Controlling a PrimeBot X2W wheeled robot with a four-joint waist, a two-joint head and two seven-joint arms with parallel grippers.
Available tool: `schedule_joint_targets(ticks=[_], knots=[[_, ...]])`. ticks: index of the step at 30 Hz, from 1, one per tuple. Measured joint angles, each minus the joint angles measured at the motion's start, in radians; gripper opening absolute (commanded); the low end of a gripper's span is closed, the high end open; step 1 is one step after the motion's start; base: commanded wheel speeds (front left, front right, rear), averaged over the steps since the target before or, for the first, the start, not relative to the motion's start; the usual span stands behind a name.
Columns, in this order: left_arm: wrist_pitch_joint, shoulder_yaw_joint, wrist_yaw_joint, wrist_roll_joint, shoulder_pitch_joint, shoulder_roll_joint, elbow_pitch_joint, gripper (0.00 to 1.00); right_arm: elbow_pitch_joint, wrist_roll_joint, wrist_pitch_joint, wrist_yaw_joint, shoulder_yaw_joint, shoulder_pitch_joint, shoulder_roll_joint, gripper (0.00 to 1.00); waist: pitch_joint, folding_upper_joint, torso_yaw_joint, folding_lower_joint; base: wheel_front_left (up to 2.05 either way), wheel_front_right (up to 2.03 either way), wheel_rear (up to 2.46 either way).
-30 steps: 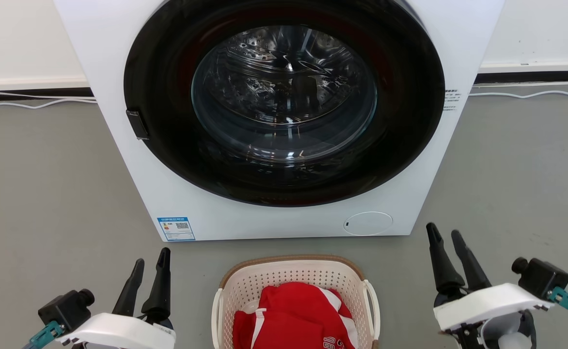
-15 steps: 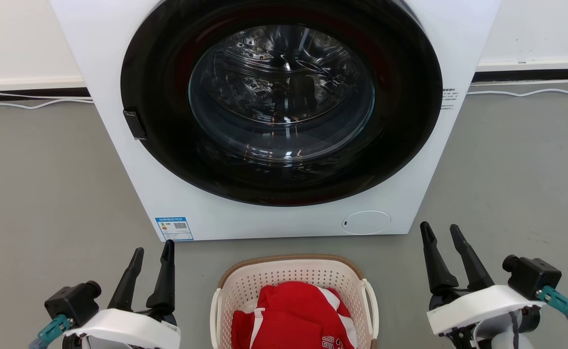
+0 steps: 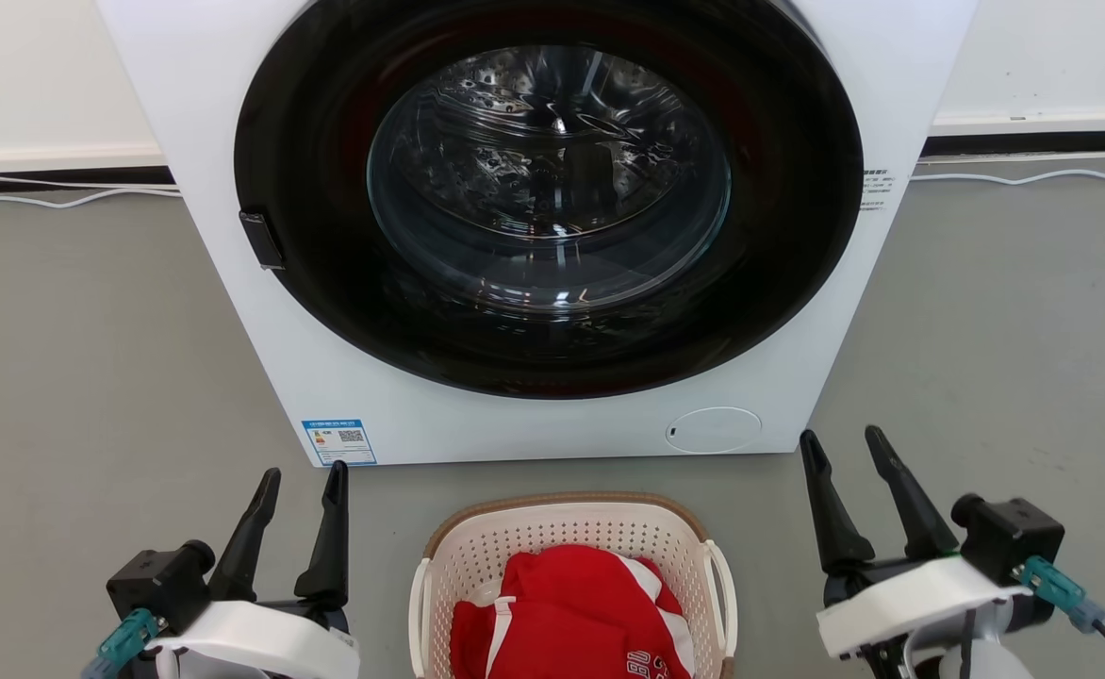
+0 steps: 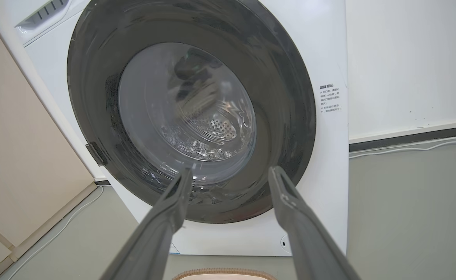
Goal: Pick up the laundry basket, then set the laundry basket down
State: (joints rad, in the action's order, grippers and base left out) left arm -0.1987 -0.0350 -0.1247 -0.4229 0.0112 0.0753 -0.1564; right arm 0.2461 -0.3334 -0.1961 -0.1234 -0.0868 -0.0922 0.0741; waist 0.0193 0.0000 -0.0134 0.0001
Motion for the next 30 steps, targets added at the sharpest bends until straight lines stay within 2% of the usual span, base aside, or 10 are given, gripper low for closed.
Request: schedule_joint_targets(ticks=[17,30], knots=[[-0.052,-0.002,0.000,0.178,0.019,0.011,0.006,1.00,-0.002,0.200,-0.049,0.000,-0.012,-0.037,-0.001,1.00,0.006,0.0000,-0.012,0.0000,0.00,0.00,0.00],[-0.057,-0.002,0.000,0.188,0.019,0.012,0.007,1.00,0.002,0.211,-0.052,0.000,-0.010,-0.036,-0.008,1.00,0.005,0.0000,-0.015,0.0000,0.00,0.00,0.00]])
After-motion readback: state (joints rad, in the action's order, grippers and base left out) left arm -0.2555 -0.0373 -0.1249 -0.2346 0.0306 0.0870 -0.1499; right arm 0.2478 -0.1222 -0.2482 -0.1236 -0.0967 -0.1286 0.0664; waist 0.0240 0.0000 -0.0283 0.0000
